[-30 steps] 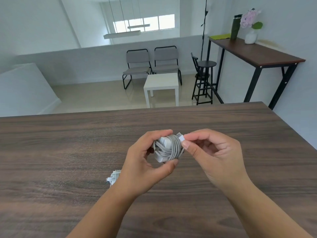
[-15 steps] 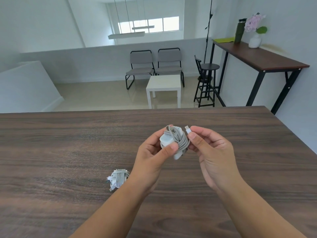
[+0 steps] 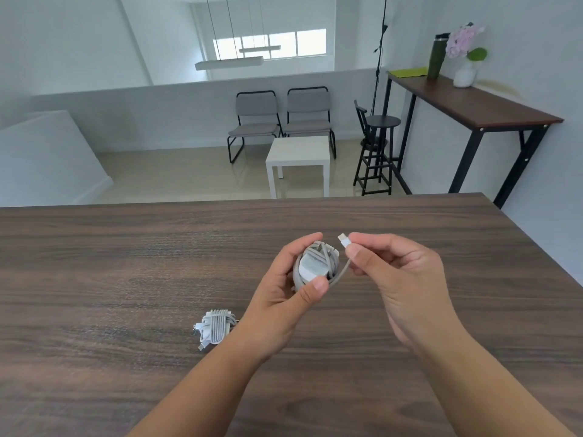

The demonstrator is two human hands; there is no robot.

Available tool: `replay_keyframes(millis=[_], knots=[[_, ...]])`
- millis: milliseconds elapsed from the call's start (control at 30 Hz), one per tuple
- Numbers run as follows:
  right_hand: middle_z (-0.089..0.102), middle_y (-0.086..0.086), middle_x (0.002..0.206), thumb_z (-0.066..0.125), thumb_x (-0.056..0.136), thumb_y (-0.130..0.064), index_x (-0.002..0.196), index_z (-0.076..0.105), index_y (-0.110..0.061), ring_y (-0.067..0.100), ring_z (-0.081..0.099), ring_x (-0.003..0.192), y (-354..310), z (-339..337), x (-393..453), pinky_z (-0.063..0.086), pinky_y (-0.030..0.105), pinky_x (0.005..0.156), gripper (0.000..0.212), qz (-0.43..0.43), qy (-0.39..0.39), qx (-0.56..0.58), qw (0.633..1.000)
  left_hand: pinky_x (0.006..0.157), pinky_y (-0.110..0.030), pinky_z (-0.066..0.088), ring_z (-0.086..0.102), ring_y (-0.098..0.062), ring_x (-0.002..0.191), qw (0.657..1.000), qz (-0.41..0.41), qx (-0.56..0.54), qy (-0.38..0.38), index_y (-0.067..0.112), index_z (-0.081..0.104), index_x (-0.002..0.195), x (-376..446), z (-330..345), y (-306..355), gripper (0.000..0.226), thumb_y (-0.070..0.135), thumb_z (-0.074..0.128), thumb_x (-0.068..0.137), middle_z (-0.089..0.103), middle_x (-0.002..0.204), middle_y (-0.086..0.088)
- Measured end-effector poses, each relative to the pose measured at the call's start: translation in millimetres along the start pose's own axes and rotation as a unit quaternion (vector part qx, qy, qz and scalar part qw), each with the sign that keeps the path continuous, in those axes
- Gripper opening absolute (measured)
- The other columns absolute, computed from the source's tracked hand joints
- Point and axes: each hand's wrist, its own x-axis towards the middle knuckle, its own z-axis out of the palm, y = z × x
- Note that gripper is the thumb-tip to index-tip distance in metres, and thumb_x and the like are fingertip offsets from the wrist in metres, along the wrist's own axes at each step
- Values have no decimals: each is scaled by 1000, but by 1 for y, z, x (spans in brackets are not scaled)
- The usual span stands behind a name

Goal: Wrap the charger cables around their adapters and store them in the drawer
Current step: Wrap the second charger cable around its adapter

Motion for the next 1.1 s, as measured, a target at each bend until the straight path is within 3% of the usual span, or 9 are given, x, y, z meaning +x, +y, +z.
replay_keyframes(millis=[133,300,433,600,700,867,1000,1100], knots=[[72,7,70,71,77,-1,82,77,-11,10,60,62,-10,-8,6,52,21,62,13,57,-104,-108,987,91,-28,49,59,-13,109,1000,-5,-19,-19,21,46,129,-6,-5,1,64,40,78,77,62,122,4],[73,5,73,69,81,-3,85,78,-14,10,60,66,-18,-14,8,50,19,64,14,67,-199,-175,962,92,-29,49,60,-18,114,999,-4,-30,-20,15,53,124,-9,-13,4,60,39,79,76,63,129,-7],[74,2,74,68,82,-2,85,77,-16,8,63,68,-17,-14,10,51,17,66,16,55,-211,-211,953,92,-29,48,59,-18,109,1000,1,-8,-30,7,53,131,-8,-16,5,66,42,75,80,62,124,-12],[76,4,86,70,82,-4,89,76,-13,21,70,85,-9,-15,4,56,31,82,14,24,-212,-233,949,92,-31,47,58,-22,106,998,-5,28,-62,7,54,133,-6,-26,3,67,49,70,82,57,118,-20],[75,9,85,73,76,-4,86,76,-9,23,70,83,3,-15,-2,57,30,78,12,0,-192,-161,968,87,-34,48,58,-21,104,997,-26,4,-73,12,57,132,-9,-26,-1,65,51,70,82,60,118,-14],[74,6,72,76,62,-9,74,75,-8,10,66,68,24,-8,-10,52,18,64,12,29,-140,-33,989,76,-28,50,61,-15,99,991,-69,-82,-76,21,63,127,-16,-27,-8,59,53,73,78,67,117,-4],[71,6,83,84,68,-21,87,77,-15,18,66,75,26,-18,-10,55,29,68,21,-75,-162,-167,970,70,-26,50,60,-13,90,993,-66,-76,-57,23,63,126,-15,-24,-9,59,54,73,77,68,110,-1],[70,0,84,82,72,-22,89,77,-18,20,66,76,28,-20,-8,53,31,68,18,-95,-176,-198,960,70,-27,50,60,-14,90,995,-59,-58,-47,25,63,126,-15,-25,-10,58,55,73,77,67,109,-1]])
